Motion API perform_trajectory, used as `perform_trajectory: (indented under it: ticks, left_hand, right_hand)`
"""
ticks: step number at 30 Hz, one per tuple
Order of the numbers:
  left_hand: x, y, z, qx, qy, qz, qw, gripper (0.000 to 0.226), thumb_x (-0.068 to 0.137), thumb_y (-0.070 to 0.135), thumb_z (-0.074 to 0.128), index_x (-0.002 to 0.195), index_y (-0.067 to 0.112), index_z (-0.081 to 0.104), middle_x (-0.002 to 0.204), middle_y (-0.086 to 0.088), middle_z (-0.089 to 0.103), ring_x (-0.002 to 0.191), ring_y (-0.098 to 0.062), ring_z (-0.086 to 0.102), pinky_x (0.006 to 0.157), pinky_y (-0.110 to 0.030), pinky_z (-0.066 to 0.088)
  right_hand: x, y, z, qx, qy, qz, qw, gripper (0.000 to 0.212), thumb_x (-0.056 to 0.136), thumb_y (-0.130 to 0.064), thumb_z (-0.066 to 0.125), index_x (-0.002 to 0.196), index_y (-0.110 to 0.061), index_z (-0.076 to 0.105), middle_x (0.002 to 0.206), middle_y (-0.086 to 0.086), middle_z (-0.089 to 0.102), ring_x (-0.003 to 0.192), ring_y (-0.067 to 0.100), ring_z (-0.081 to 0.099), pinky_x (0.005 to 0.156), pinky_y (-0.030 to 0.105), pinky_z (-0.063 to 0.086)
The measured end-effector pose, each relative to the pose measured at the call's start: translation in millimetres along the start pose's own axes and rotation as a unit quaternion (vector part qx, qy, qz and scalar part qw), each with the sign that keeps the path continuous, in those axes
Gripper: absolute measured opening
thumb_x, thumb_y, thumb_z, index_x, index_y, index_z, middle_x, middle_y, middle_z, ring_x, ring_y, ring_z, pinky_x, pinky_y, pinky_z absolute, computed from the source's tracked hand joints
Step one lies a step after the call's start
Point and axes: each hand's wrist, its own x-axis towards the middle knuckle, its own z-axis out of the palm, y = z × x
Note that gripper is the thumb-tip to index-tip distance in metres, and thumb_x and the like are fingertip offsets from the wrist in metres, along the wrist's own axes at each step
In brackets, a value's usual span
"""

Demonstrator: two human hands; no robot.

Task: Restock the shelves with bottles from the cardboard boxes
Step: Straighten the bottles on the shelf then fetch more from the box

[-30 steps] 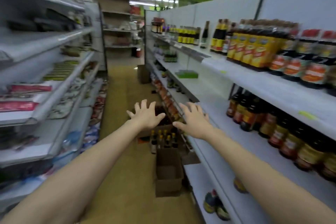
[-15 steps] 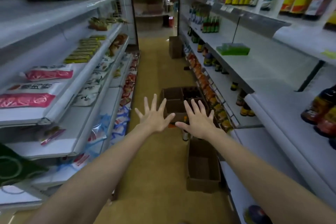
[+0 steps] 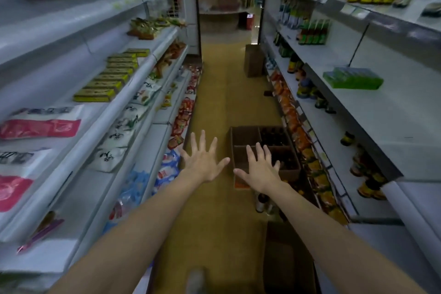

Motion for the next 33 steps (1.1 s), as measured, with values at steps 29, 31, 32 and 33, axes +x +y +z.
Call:
perform_trajectory:
  ticks: [29,31,32,33]
  left_hand:
    - [520.7,117.3,11.2,0.055,-0.191,0.281,0.939,0.071,0.094,0.051,0.045,0.151,0.022,0.015,0.158,-0.001,0.003,0.144,-0.033,0.007,0.114,-0.057,0.015]
    - [543.2,131.8,19.2,0.061,-0.196,0.3,0.932,0.071,0.094,0.05,0.046,0.151,0.023,0.014,0.159,-0.001,0.002,0.144,-0.033,0.005,0.115,-0.056,0.013]
    - [555.6,139.9,25.9,0.066,-0.199,0.309,0.928,0.072,0.094,0.05,0.047,0.151,0.023,0.013,0.159,-0.002,0.002,0.144,-0.033,0.004,0.115,-0.056,0.012]
    - [570.0,149.4,34.0,0.069,-0.201,0.317,0.924,0.072,0.094,0.049,0.048,0.151,0.023,0.013,0.159,-0.002,0.001,0.144,-0.033,0.004,0.115,-0.056,0.013]
  right_hand:
    - [414.3,156.7,-19.8,0.231,-0.028,0.319,0.919,0.069,0.096,-0.052,0.044,0.152,-0.024,0.014,0.156,0.007,0.01,0.144,0.031,0.01,0.112,0.053,0.021]
    - [433.3,165.9,-19.1,0.235,-0.035,0.323,0.916,0.071,0.096,-0.052,0.044,0.152,-0.025,0.012,0.157,0.005,0.009,0.144,0.03,0.009,0.113,0.053,0.02]
    - [442.7,170.9,-17.2,0.234,-0.039,0.327,0.915,0.072,0.095,-0.052,0.045,0.152,-0.025,0.01,0.158,0.004,0.008,0.145,0.029,0.008,0.113,0.053,0.02]
    - [453.2,176.7,-14.8,0.233,-0.043,0.333,0.913,0.074,0.095,-0.053,0.045,0.153,-0.025,0.009,0.158,0.003,0.007,0.145,0.028,0.007,0.114,0.053,0.019]
